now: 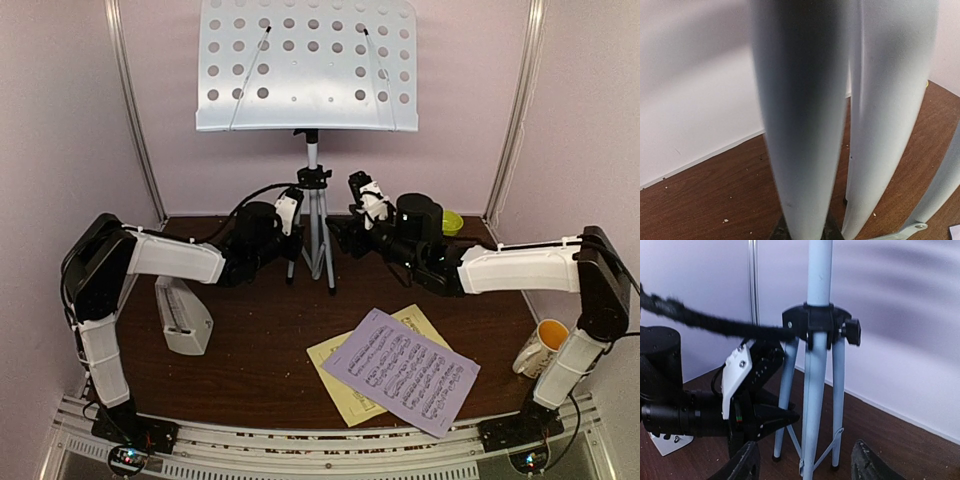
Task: Set up the instrument practice props
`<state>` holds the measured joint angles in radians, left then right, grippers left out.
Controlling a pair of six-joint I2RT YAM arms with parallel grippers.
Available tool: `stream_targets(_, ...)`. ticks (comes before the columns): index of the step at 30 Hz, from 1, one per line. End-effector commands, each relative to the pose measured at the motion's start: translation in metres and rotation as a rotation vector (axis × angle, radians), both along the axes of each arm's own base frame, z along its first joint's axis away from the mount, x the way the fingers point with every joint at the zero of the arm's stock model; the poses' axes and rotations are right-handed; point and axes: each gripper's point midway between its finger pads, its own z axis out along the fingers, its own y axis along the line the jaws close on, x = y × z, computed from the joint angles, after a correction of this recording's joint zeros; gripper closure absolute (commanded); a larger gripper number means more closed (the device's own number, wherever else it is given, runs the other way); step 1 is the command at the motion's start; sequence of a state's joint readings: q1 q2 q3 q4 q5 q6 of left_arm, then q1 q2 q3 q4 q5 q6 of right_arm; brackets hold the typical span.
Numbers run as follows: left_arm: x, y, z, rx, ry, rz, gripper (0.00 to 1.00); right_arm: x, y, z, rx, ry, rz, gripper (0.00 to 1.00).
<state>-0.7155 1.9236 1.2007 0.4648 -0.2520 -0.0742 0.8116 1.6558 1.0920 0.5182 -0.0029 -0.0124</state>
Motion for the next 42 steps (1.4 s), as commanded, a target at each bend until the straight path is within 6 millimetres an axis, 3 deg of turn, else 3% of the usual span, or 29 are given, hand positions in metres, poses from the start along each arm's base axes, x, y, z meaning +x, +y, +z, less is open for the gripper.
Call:
stream_targets(1, 0.005, 0.014, -0.006, 0.073, -0.004, 0.044, 1.00, 0.008, -0.004, -0.022, 0.055, 0.059, -0.009, 0.36)
stream_targets(6, 0.005, 0.013, -0.004, 0.072, -0.009, 0.039, 1.00, 0.017, 0.009, -0.034, 0.082, 0.056, 0.014, 0.35)
stream_targets(13, 0.005, 0.013, -0.002, 0.075, -0.012, 0.037, 1.00, 0.045, 0.035, -0.040, 0.097, 0.069, 0.006, 0.35)
stream_targets(19, 0.004, 0.012, -0.001, 0.073, -0.014, 0.031, 1.00, 0.067, 0.035, -0.048, 0.083, 0.071, -0.077, 0.38)
stream_targets(24, 0.004, 0.012, 0.001, 0.076, -0.018, 0.030, 1.00, 0.073, 0.033, -0.055, 0.071, 0.083, -0.113, 0.63)
stream_targets(31, 0.003, 0.017, 0.003, 0.086, -0.023, 0.045, 1.00, 0.066, 0.023, -0.058, 0.018, 0.099, -0.120, 1.00)
stream_targets(42, -0.012, 0.040, -0.005, 0.149, -0.006, 0.058, 1.00, 0.048, -0.006, -0.034, -0.099, 0.182, -0.123, 1.00)
